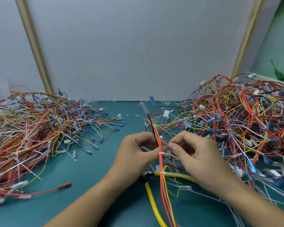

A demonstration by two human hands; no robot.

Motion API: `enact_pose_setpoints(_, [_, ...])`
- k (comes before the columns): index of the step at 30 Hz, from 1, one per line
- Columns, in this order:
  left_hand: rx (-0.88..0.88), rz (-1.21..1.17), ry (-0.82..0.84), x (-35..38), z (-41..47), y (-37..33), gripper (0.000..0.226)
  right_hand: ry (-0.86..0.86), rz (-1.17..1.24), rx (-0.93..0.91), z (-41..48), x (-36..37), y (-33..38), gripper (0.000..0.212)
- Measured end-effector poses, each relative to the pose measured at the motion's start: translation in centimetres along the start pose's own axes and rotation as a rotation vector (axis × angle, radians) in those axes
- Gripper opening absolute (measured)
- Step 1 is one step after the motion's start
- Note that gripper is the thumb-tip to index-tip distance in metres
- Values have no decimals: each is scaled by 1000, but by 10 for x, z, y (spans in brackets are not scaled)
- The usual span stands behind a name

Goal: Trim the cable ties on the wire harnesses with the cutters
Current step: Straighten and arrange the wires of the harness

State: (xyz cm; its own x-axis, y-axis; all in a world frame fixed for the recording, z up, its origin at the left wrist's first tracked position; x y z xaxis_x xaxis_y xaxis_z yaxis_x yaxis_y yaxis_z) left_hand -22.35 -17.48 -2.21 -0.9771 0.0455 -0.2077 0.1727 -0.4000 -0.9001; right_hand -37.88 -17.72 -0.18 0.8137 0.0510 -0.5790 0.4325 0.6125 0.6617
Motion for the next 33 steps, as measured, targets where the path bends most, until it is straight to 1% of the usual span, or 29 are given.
enact_pose_setpoints(2, [6,-31,21,1,0,-2,4,-13,-6,2,-1,0,1,17])
enact_pose_setpoints(5, [-33,-91,41,1,0,0,3,-21,-1,13,-2,0,-1,19])
enact_pose_setpoints(11, [-67,-88,21,-3,1,7,5,-24,8,23,-2,-1,-2,20])
enact_pose_setpoints(15, [-135,-94,104,1,1,13,3,-12,23,25,-3,-1,-6,19])
enact_pose_setpoints(16, [-164,-95,109,1,3,16,6,-13,35,27,-2,-2,-6,19])
enact_pose_setpoints(17, [-196,-112,88,-1,4,19,13,-12,42,26,-2,-3,-7,19])
enact_pose_setpoints(19, [-260,-215,-12,-10,6,23,25,4,44,18,-3,0,-5,19])
enact_pose_setpoints(20, [-289,-280,-48,-13,7,25,25,27,45,14,-3,4,-4,19])
enact_pose_setpoints(22, [-335,-370,-60,-12,7,27,19,88,43,-3,-5,11,0,18])
enact_pose_setpoints(28, [-400,-378,-52,-7,4,33,25,191,-14,-93,-5,18,9,13])
enact_pose_setpoints(30, [-416,-407,-41,-8,2,33,27,166,-16,-83,-3,15,8,8])
enact_pose_setpoints(31, [-417,-428,-28,-7,2,33,28,117,-23,-73,-2,10,7,8])
enact_pose_setpoints(33, [-402,-465,-1,-3,1,29,28,-34,-42,-79,2,-6,6,12])
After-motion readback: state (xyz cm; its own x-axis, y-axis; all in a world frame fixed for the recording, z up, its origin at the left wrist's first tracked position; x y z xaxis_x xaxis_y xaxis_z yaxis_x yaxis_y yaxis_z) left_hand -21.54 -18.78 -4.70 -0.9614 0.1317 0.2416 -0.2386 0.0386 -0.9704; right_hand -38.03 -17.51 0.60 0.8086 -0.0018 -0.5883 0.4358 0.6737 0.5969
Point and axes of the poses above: each hand's wrist, its own z-axis towards the middle knuckle, its own x-axis out of the palm, y = z × x, the point moved 8 cm from there along z, towards the middle knuckle, and after that the axes turned 4 degrees about y, right-handed, at the moved point
